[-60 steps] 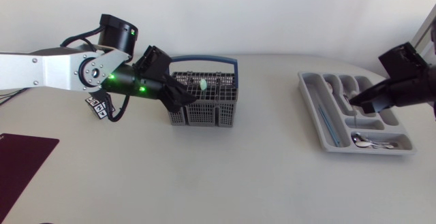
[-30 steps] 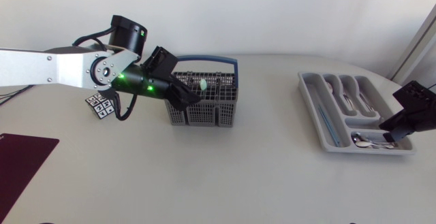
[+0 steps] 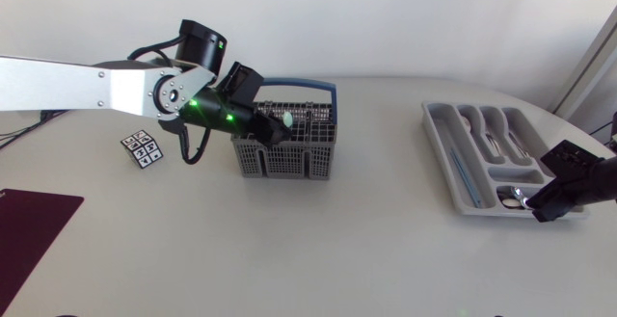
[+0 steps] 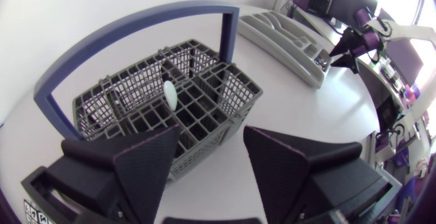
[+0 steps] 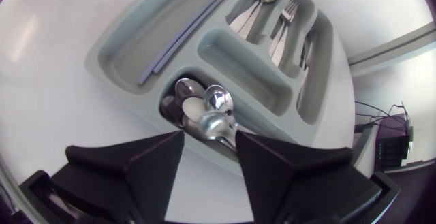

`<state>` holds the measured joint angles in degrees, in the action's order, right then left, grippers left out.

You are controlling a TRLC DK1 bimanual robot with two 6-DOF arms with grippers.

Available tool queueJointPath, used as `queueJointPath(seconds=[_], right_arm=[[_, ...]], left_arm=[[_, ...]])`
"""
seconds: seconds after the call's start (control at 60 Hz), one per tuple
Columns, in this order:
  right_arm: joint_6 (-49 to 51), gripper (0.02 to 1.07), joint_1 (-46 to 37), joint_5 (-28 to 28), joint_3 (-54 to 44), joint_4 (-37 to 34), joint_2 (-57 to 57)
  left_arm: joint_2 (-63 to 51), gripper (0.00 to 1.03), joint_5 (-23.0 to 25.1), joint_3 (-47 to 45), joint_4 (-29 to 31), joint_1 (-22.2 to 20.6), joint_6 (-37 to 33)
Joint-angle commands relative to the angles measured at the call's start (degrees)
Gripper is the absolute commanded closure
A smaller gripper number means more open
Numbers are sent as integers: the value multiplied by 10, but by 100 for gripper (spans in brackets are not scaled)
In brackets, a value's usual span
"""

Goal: Transfer all utensils from the basket to the drawer tray.

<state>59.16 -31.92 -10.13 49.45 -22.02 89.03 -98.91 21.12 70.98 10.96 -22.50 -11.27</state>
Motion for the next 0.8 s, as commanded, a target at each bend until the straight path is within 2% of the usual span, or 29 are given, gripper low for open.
queueJointPath(seconds=[0.0, 0.033, 0.267, 0.4, 0.617, 0.667, 0.783], right_arm=[[-7, 11, 9, 4, -20, 5, -26], [-15, 7, 13, 4, -22, 4, -34], [-58, 7, 34, -11, -24, -10, -75], [-82, 7, 35, -30, -20, -14, -83], [-103, 7, 34, -53, -8, -15, -77], [-109, 7, 34, -57, -7, -14, -77], [-123, 7, 34, -69, -6, -12, -77]], left_arm=[[-26, 38, -21, 23, 6, -11, 42], [-30, 38, -31, 27, 6, -14, 53], [-45, 38, -77, 57, 7, -17, 112], [-50, 39, -126, 65, 5, -25, 131], [-74, 39, -137, 87, -1, -32, 144], [-78, 43, -137, 89, -6, -33, 145], [-95, 45, -144, 95, -19, -39, 151]])
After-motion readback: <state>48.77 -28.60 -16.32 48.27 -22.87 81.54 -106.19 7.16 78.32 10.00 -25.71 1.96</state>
